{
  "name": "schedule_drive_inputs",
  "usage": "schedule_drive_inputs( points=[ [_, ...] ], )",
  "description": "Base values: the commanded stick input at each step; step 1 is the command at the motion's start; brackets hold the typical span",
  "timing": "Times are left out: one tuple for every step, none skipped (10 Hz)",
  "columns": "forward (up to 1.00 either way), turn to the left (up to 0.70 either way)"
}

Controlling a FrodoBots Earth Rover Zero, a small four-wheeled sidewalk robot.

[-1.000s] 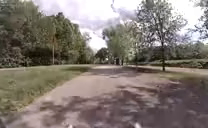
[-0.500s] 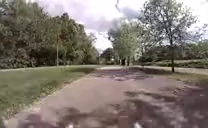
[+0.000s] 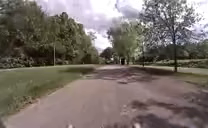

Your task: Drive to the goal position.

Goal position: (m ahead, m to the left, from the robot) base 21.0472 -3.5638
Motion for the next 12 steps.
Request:
schedule_drive_inputs(
  points=[
    [1.0,0.0],
    [1.0,0.04],
    [1.0,0.18],
    [1.0,0.29],
    [1.0,0.16],
    [1.0,0.0],
    [1.0,0.0],
    [1.0,0.0],
    [1.0,0.0],
    [1.0,0.0],
    [1.0,0.0],
    [1.0,0.0]
  ],
)
